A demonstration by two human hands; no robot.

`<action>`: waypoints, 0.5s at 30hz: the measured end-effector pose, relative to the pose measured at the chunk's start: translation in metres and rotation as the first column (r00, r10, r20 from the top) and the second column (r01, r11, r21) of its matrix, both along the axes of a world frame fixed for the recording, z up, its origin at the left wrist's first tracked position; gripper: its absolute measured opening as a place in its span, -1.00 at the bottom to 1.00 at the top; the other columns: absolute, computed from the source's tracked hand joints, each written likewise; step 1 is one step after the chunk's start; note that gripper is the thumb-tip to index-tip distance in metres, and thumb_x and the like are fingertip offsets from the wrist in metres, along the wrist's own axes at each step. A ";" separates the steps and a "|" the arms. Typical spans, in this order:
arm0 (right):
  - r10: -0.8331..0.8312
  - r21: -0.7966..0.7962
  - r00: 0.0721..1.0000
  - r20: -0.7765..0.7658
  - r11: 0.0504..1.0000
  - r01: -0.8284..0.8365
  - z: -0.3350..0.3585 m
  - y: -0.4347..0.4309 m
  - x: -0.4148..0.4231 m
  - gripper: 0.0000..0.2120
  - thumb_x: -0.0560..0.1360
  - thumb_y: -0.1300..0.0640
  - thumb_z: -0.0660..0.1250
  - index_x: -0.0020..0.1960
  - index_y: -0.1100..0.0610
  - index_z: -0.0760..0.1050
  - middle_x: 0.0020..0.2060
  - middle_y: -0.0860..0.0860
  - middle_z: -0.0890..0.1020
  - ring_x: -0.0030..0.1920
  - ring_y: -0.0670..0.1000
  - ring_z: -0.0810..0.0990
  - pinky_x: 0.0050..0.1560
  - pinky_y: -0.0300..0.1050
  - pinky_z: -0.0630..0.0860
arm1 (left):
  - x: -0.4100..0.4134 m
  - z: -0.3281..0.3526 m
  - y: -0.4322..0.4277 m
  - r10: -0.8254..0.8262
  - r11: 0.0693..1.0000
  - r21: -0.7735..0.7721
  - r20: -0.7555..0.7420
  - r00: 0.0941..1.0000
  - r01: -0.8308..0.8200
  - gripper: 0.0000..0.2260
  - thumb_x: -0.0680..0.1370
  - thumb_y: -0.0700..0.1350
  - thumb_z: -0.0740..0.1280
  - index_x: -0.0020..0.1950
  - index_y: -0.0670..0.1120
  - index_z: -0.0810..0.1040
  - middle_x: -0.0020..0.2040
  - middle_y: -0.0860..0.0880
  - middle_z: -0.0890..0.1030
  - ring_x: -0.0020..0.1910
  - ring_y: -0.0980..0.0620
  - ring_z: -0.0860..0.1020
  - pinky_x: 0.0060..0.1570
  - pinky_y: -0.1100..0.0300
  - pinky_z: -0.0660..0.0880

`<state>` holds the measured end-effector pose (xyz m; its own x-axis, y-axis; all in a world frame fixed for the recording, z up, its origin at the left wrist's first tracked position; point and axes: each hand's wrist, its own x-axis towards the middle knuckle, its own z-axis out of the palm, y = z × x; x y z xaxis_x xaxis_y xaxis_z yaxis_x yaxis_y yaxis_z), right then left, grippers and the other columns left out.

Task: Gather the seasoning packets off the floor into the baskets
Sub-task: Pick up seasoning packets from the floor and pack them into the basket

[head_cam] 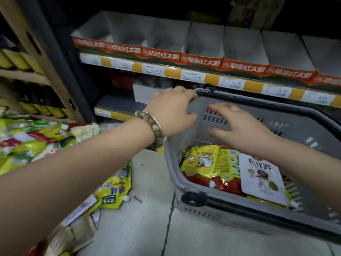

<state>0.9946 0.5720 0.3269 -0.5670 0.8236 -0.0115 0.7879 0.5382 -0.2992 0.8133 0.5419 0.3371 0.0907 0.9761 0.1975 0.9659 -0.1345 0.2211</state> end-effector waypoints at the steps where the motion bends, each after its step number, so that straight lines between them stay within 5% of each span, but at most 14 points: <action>1: 0.026 0.020 0.999 -0.018 0.999 -0.026 0.007 -0.009 -0.020 -0.38 0.52 -0.09 0.27 0.51 -0.07 0.13 0.47 0.01 0.23 0.42 0.04 0.28 0.35 -0.03 0.32 | -0.019 0.004 -0.015 0.037 0.999 0.009 0.011 0.999 -0.037 -0.54 0.50 0.11 0.27 0.39 0.07 0.34 0.33 -0.01 0.43 0.30 -0.07 0.40 0.23 0.05 0.32; 8: 0.208 0.007 0.977 0.052 0.978 -0.209 -0.001 -0.057 -0.169 -0.42 0.51 -0.11 0.27 0.47 -0.04 0.19 0.36 0.07 0.36 0.31 0.12 0.39 0.21 0.02 0.42 | -0.149 -0.017 -0.120 0.315 0.949 -0.041 0.082 0.946 -0.312 -0.39 0.38 0.21 0.18 0.39 0.02 0.36 0.34 0.00 0.43 0.30 -0.06 0.42 0.24 -0.02 0.38; 15: 0.321 -0.098 0.931 0.174 0.946 -0.308 -0.076 -0.097 -0.290 -0.49 0.51 -0.07 0.26 0.41 0.02 0.29 0.32 0.11 0.42 0.29 0.15 0.41 0.13 -0.01 0.43 | -0.246 -0.091 -0.209 0.548 0.830 -0.180 0.096 0.831 -0.527 -0.51 0.51 0.10 0.29 0.41 0.01 0.34 0.37 -0.04 0.39 0.29 -0.08 0.41 0.20 0.02 0.40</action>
<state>0.7047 0.4751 0.2507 -0.7793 0.5970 -0.1907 0.6264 0.7511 -0.2085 0.5678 0.3326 0.2457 -0.4746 0.8798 0.0268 0.8340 0.4397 0.3332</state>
